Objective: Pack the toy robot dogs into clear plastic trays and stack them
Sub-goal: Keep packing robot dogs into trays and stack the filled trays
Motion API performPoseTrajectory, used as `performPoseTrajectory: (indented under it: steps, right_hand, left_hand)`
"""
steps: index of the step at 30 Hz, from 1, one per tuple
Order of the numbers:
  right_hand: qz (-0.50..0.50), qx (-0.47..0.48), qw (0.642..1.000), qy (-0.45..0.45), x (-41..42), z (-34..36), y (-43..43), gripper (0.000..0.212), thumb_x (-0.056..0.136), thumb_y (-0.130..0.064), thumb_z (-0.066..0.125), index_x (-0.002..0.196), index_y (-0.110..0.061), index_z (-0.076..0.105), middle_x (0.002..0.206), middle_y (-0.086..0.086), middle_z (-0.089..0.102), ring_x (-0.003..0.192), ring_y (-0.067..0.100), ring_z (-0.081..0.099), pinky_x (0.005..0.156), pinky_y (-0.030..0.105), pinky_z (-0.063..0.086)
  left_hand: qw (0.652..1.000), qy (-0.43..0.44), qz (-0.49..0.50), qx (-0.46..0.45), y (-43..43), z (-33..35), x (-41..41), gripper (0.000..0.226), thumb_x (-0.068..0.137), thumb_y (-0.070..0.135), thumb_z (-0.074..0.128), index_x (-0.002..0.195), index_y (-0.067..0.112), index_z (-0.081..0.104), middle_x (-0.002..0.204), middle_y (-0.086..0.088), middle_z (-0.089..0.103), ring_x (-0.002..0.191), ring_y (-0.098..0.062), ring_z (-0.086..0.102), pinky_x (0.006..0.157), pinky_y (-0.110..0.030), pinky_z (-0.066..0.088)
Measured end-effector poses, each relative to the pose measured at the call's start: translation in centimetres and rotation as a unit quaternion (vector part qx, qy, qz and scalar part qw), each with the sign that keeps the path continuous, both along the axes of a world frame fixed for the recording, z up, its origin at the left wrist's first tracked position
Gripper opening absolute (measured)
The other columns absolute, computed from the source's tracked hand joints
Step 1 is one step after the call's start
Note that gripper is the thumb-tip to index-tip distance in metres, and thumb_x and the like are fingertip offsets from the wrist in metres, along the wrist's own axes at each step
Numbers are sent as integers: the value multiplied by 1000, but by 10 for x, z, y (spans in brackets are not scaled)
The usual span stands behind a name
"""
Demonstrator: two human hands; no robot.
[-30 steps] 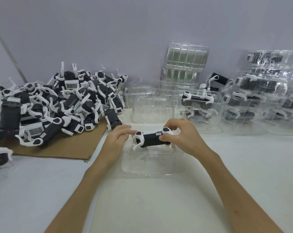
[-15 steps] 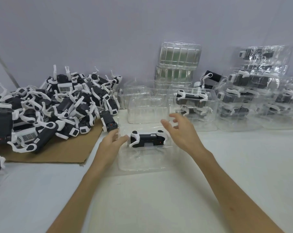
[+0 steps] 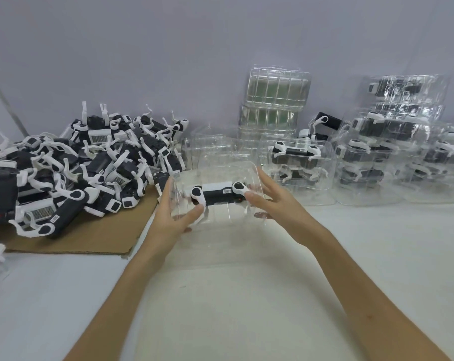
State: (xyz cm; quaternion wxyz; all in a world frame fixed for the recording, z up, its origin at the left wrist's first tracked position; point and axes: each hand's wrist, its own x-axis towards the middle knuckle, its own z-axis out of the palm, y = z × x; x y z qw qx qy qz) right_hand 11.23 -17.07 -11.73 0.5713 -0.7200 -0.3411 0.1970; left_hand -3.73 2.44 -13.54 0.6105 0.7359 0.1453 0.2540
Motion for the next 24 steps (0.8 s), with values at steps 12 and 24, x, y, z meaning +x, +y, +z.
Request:
performPoseTrajectory:
  steps: [12, 24]
  right_hand:
    - [-123, 19, 992, -34, -3, -7, 11, 62, 87, -40, 72, 141, -51, 44, 128, -5, 58, 104, 14, 61, 89, 35, 50]
    - [-45, -103, 942, -316, -30, 16, 3, 56, 94, -35, 62, 147, -39, 44, 157, -15, 35, 143, 4, 34, 116, 24, 25]
  left_hand:
    - [999, -12, 32, 32, -1, -4, 3, 92, 80, 32, 77, 154, 40, 23, 157, 22, 28, 136, -14, 44, 99, -22, 42]
    - [995, 99, 22, -13, -1, -12, 7, 26, 100, 33, 55, 109, 10, 63, 80, -6, 45, 54, -9, 43, 55, -24, 36]
